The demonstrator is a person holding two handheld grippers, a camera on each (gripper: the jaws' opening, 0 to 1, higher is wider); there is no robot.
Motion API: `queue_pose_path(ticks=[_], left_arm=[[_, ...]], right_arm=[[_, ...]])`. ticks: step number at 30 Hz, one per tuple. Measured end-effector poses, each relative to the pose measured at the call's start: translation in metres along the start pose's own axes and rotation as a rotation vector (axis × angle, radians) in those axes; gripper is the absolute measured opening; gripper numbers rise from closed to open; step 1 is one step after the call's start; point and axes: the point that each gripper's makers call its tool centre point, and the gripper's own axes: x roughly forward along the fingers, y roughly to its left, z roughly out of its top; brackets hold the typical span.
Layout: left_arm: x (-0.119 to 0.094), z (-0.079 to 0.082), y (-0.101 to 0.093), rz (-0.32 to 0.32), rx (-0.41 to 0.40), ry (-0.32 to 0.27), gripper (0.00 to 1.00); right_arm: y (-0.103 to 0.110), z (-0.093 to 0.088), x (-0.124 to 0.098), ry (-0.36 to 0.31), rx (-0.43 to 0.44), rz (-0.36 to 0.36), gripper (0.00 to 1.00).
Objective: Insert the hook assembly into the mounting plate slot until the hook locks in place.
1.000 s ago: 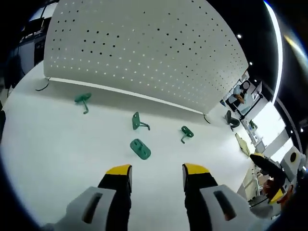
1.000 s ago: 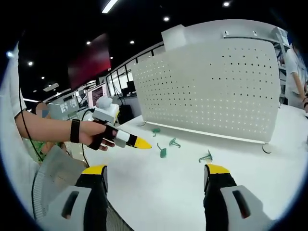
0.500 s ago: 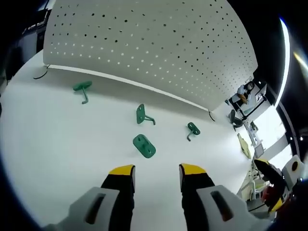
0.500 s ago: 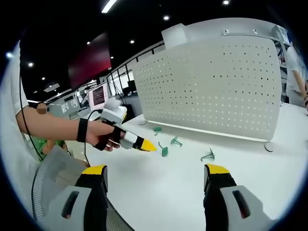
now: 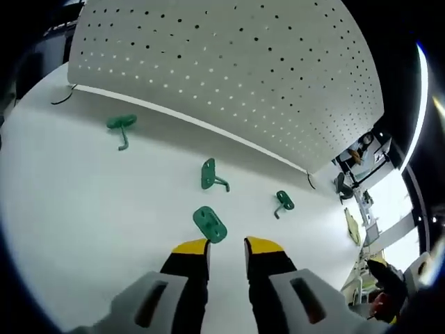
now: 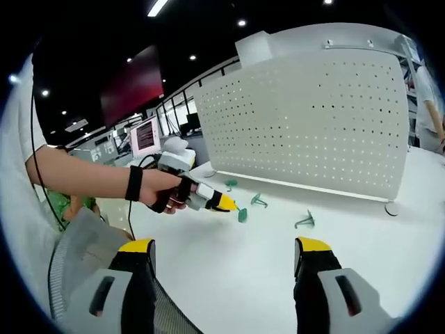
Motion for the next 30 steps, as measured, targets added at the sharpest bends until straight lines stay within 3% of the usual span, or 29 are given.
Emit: queue_pose_path(ticks=[13, 27, 30], left_arm=[[0.013, 0.014, 0.01, 0.034, -0.051, -0.006, 0.2], [0.024, 0.015, 0.018, 0.033, -0.112, 0.046, 0.11], [0.025, 0.009, 0.017, 0.02, -0.114, 0.087, 0.09]], right_arm=[[0.0, -0.001, 0.001, -0.001, 0.012, 0.005, 0.83], [-0.006, -0.002, 0.003, -0.004, 0.026, -0.002, 0.83], [-0.007, -0.002, 0.003, -0.009, 0.033, -0.006, 0.83]])
